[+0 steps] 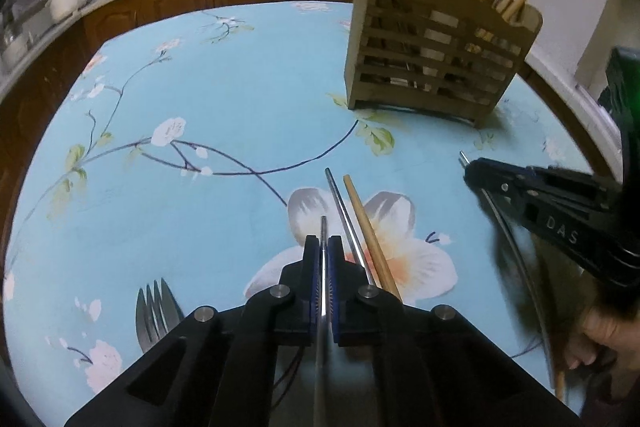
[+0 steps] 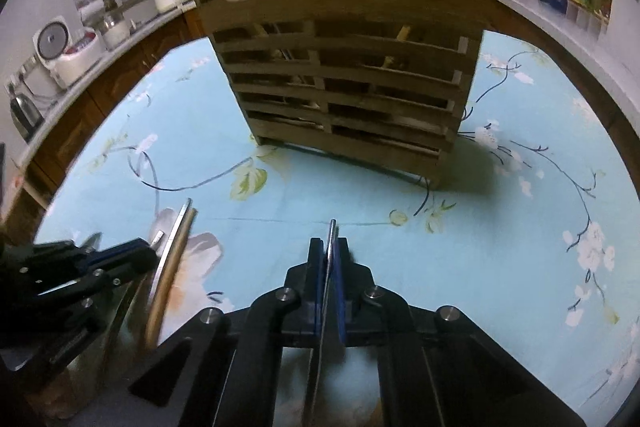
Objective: Organize utensils
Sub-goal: 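Lift both metal chopsticks up toward the wooden holder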
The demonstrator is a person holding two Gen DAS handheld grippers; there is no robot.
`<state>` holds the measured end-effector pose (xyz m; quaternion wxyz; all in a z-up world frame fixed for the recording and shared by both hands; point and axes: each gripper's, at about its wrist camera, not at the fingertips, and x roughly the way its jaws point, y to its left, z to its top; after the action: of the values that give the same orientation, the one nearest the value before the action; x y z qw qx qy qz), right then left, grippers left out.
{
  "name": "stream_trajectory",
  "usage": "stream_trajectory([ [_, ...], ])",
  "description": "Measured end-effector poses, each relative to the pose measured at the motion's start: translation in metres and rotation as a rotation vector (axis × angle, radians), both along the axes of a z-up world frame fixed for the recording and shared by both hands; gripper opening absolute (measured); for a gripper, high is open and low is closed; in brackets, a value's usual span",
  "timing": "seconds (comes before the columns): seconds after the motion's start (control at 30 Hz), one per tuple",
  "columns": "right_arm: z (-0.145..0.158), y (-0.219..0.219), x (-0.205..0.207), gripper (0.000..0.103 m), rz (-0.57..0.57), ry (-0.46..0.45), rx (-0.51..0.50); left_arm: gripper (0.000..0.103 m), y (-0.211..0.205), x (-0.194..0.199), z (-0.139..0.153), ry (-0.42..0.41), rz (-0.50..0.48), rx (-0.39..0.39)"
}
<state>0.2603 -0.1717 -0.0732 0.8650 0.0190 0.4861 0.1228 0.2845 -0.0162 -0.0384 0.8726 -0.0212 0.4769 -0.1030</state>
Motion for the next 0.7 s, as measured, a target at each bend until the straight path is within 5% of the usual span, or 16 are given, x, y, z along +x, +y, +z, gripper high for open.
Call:
stream_trajectory([
  [0.43,0.088,-0.031,-0.052,0.004,-0.044,-0.172,0.198,0.002,0.045,-0.058,0.071,-0.153,0.038,-0.188],
  [0.7,0.137,-0.037,-0.074,0.004,-0.051,-0.294,0.220,0.002,0.068,-0.108,0.122,-0.268,0.023,-0.258],
])
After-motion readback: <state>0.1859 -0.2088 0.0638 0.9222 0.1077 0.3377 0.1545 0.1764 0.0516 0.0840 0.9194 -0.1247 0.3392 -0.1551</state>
